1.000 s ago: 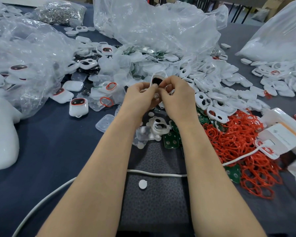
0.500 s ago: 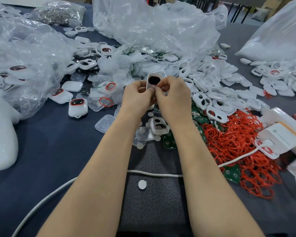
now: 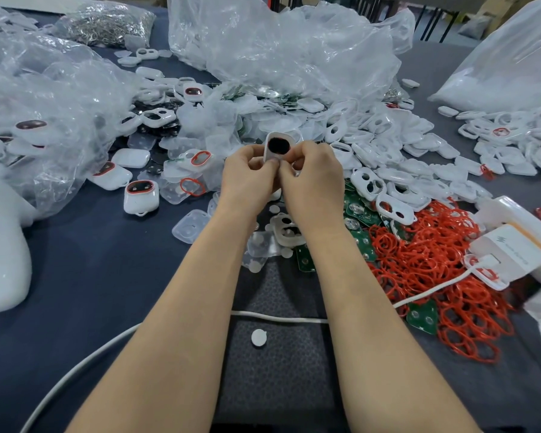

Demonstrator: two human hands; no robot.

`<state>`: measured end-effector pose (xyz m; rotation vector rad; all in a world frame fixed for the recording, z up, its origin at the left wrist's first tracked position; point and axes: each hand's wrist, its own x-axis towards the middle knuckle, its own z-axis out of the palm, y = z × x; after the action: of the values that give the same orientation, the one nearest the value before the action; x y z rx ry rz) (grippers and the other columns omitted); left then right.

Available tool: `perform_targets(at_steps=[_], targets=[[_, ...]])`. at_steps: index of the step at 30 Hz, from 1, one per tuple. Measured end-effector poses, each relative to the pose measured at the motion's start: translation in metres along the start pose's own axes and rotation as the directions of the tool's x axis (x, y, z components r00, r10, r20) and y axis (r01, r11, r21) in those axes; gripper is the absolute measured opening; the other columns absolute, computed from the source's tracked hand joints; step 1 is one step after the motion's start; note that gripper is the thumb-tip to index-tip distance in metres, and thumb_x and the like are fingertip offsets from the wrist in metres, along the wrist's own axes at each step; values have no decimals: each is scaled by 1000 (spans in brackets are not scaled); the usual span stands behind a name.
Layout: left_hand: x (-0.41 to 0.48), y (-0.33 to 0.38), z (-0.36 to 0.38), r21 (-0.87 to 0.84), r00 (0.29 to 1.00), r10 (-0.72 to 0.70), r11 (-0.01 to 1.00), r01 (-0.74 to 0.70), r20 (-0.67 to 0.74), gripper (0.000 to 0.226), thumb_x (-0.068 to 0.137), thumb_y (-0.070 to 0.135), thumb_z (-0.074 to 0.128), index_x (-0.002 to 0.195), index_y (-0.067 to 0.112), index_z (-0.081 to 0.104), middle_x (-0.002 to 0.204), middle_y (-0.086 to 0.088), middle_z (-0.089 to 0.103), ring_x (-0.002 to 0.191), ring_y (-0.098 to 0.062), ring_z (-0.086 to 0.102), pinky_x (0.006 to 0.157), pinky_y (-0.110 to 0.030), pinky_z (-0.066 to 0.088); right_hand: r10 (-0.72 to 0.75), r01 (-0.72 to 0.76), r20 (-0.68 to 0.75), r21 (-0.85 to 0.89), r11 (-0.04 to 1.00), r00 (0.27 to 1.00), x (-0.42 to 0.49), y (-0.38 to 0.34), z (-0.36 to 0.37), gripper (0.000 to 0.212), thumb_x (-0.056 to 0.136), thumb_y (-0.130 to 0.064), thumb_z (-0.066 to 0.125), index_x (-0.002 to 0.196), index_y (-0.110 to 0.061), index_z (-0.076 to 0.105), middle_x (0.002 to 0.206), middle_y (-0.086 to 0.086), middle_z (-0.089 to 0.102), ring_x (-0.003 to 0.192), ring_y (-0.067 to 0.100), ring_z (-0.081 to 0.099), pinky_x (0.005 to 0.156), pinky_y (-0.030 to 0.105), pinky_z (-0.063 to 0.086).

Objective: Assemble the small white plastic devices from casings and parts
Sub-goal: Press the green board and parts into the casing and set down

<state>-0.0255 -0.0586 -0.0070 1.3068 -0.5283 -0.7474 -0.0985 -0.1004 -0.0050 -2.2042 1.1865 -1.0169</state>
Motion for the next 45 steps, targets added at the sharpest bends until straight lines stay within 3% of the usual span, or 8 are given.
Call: perform_targets(at_steps=[10, 13, 17, 22, 28, 35, 39, 45], targets=[[1, 1, -1, -111, 999, -36, 993, 34, -21, 17, 96, -3, 46, 87, 9, 54, 84, -10, 65, 64, -11, 71, 59, -15, 55, 180, -132, -181, 251, 959, 967, 18, 18, -26, 9, 90, -13, 55, 93, -20, 53, 79, -14, 51, 72, -2, 49, 63, 9, 39], [2, 1, -2, -112, 998, -53, 992, 49, -37, 10, 97, -1, 47, 93, 6, 52, 86, -11, 65, 65, -10, 71, 61, -16, 57, 239, -197, -237, 188, 962, 942, 23, 33, -40, 9, 90, -13, 54, 89, -21, 57, 80, -11, 55, 69, 1, 48, 57, 5, 36], [3, 2, -2, -138, 996, -73, 988, 66, -48, 15, 97, -1, 46, 90, 10, 53, 89, -12, 66, 64, -9, 71, 60, -15, 56, 187, -189, -121, -2, 982, 975, 23, 37, -39, 15, 90, -17, 54, 97, -20, 67, 101, 1, 64, 82, 11, 55, 63, 19, 36], [3, 2, -2, -181, 996, -80, 981, 71, -40, 4, 98, 7, 48, 99, 9, 51, 95, -13, 64, 64, -9, 70, 63, -19, 58, 186, -178, 17, -214, 961, 982, 23, 41, -36, 30, 90, -25, 59, 121, -23, 61, 125, 9, 53, 113, 24, 50, 78, 23, 32], [2, 2, -3, -124, 995, -89, 989, 84, -37, 11, 96, 6, 54, 89, 13, 51, 88, -12, 67, 63, -9, 71, 56, -17, 55, 196, -179, 39, -261, 949, 980, 19, 37, -30, 30, 89, -17, 59, 118, -25, 60, 126, 11, 42, 112, 31, 49, 88, 30, 38], [2, 0, -2, -75, 994, -107, 991, 107, 7, 4, 97, 8, 51, 99, 11, 51, 85, -7, 69, 62, -7, 70, 61, -21, 58, 143, -147, -45, -112, 983, 989, 19, 35, -31, 10, 92, -14, 53, 100, -15, 58, 109, 6, 53, 100, 24, 53, 83, 33, 42], [2, 3, 1, -103, 987, -160, 982, 161, 20, 13, 102, 18, 42, 109, 10, 49, 82, -5, 69, 62, -9, 68, 62, -22, 58, 30, -10, -105, 189, 982, 994, 18, 25, -37, 6, 92, -15, 56, 93, -20, 53, 78, -14, 52, 70, -1, 49, 65, 16, 38], [3, 1, 0, -76, 989, -144, 986, 147, 47, 12, 101, 15, 45, 110, 9, 48, 82, -4, 70, 63, -8, 69, 65, -23, 58, 28, 36, -189, 324, 945, 982, 18, 21, -38, 11, 91, -13, 59, 95, -21, 55, 77, -17, 52, 68, -5, 48, 68, 9, 41]])
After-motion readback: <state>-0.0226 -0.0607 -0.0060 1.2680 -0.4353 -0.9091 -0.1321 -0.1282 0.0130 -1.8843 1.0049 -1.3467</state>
